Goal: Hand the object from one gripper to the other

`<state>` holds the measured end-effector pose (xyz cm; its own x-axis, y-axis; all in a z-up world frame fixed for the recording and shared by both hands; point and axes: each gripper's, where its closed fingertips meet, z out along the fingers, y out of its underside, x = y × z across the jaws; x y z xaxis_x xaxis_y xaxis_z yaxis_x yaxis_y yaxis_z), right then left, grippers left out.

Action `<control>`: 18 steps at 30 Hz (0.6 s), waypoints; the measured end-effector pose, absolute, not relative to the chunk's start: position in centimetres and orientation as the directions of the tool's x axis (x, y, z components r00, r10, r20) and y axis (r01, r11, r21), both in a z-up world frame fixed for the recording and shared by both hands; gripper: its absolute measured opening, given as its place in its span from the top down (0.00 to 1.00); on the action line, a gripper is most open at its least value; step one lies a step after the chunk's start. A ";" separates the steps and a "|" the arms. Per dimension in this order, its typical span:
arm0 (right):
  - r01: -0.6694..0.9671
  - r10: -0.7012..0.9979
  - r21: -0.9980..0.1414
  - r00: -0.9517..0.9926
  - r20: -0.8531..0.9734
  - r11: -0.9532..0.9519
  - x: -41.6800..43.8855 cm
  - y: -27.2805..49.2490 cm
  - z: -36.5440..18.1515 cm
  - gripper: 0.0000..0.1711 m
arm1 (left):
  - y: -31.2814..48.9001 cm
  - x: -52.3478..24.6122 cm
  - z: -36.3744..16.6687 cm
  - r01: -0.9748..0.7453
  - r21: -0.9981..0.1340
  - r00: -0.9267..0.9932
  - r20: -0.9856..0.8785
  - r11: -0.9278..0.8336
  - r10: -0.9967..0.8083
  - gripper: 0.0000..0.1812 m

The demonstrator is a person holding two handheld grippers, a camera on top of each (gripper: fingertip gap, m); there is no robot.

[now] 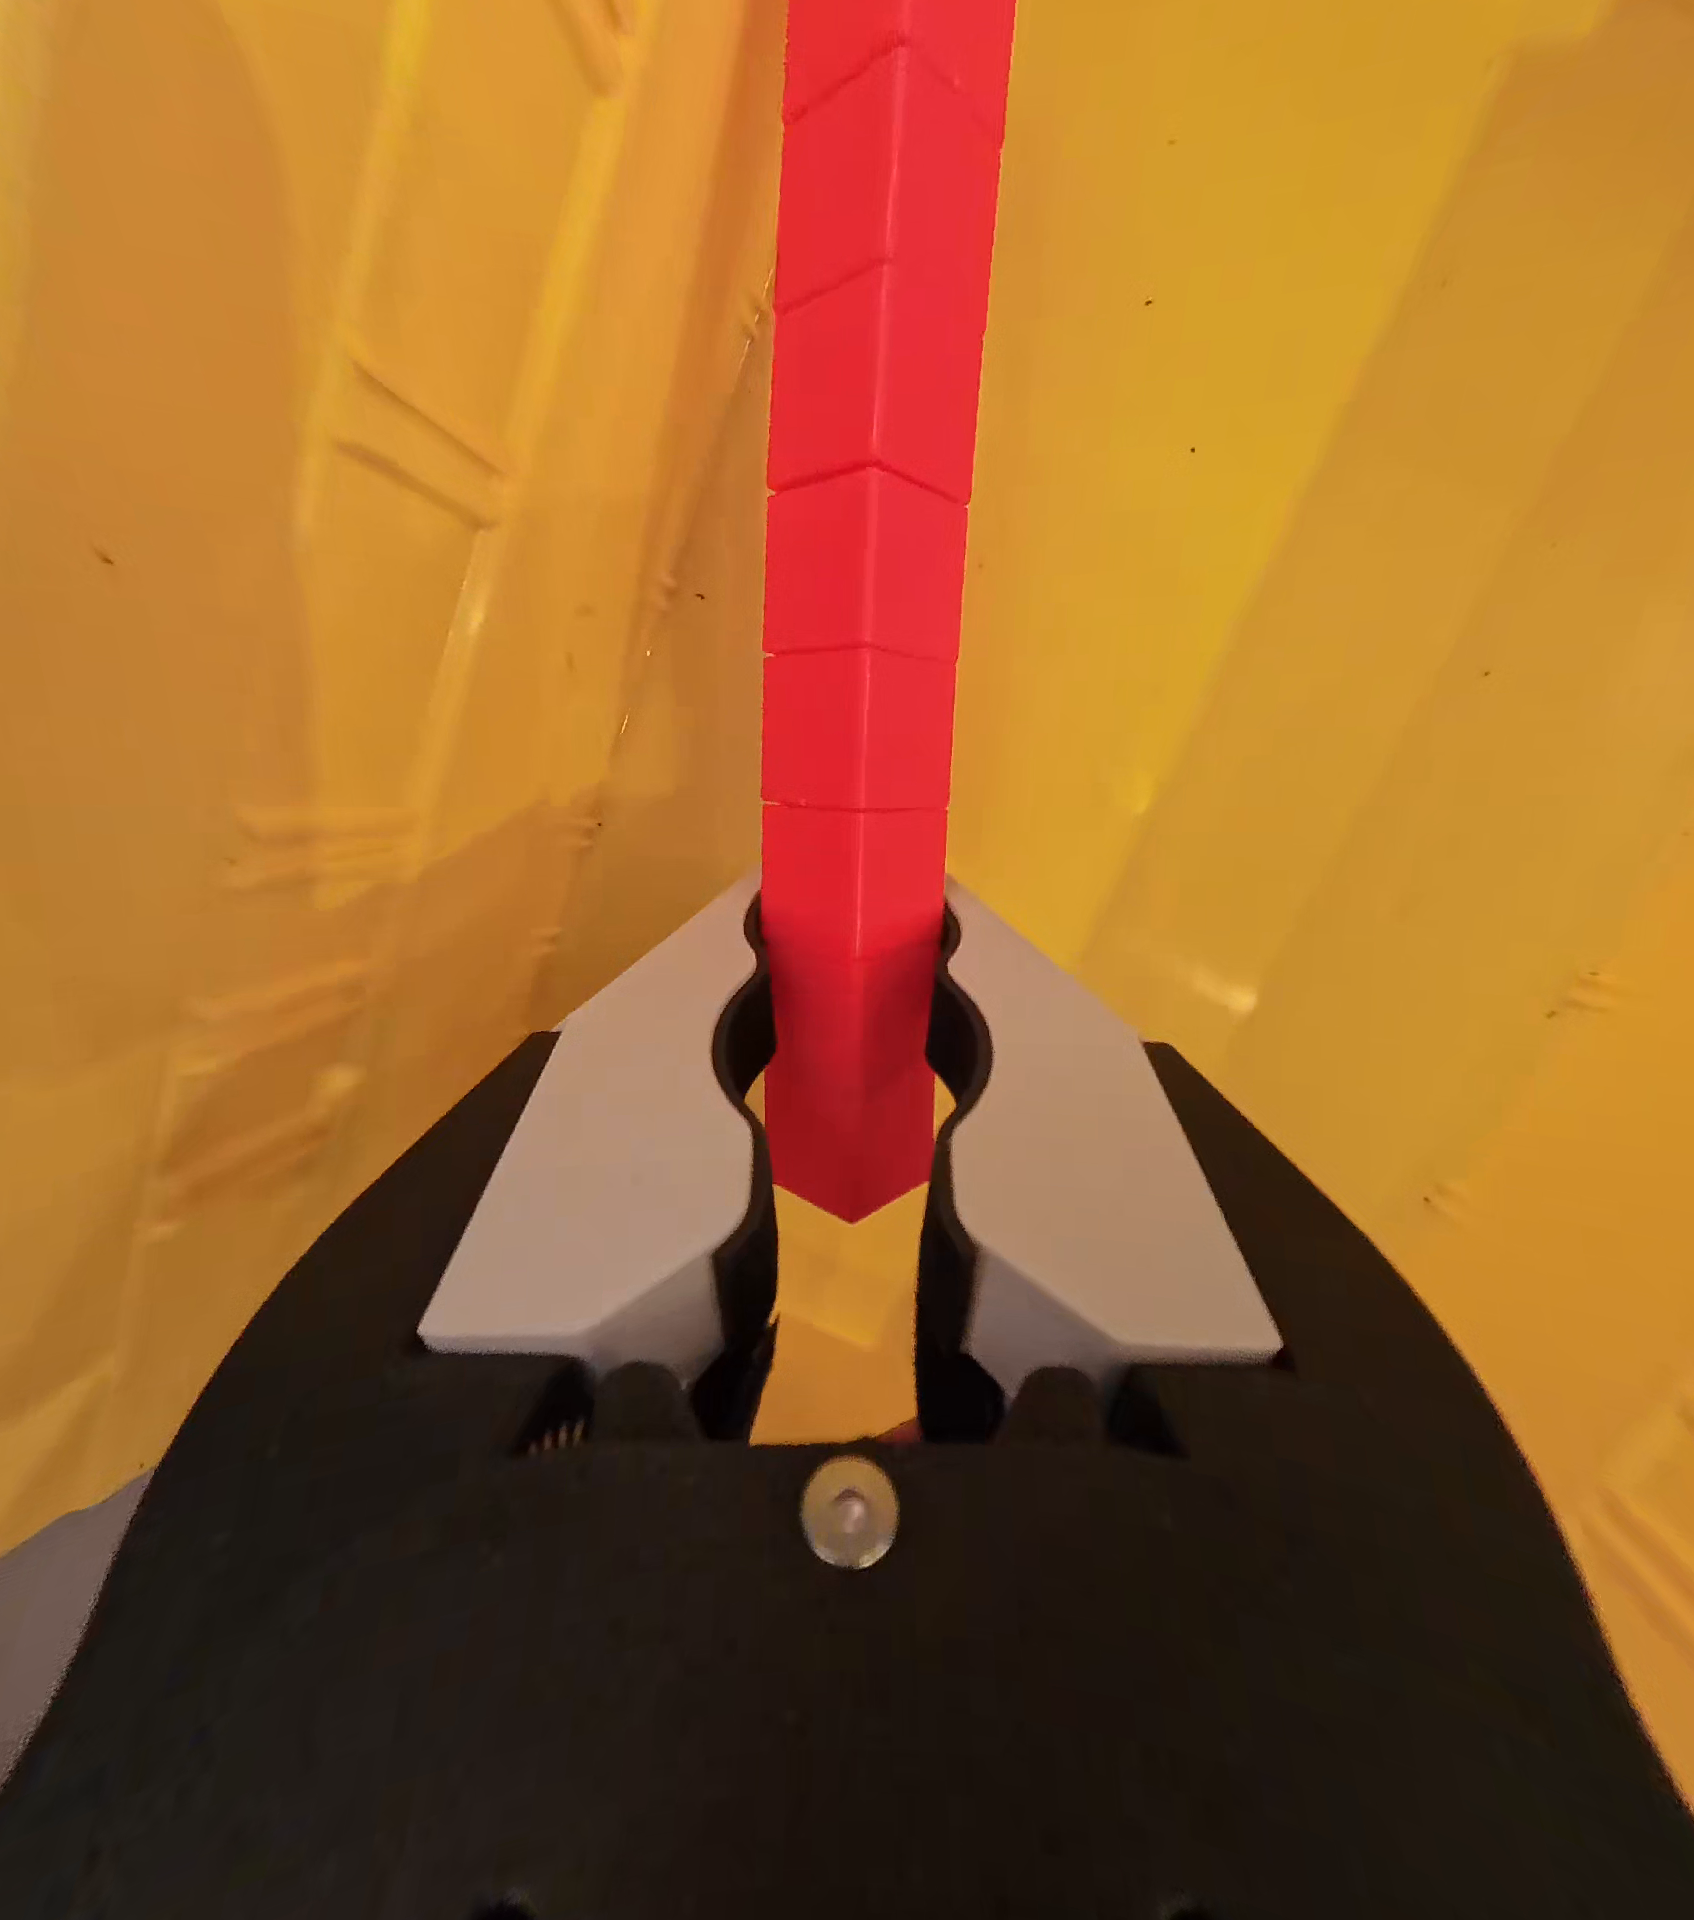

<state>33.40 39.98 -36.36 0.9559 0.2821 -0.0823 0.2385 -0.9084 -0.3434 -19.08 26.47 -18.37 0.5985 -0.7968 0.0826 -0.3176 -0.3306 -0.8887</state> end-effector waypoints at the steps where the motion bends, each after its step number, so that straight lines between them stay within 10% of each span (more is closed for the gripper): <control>1: 0.239 0.285 -0.344 0.954 -0.089 -0.908 33.3 39.9 -36.4 0.87 | 26.9 -20.0 -18.5 -0.321 -0.884 0.624 0.072 -0.340 -0.778 0.82; 18: 0.348 0.402 -0.572 0.915 0.035 -0.743 31.1 38.9 -29.6 0.79 | 30.6 -30.6 -23.9 -0.528 -0.685 0.796 -0.193 -0.502 -0.574 0.79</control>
<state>31.14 38.90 -29.57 0.9151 0.4018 0.0347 0.3479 -0.7429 -0.5719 -30.64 30.58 -23.88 0.7959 -0.5740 -0.1927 -0.5277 -0.5016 -0.6855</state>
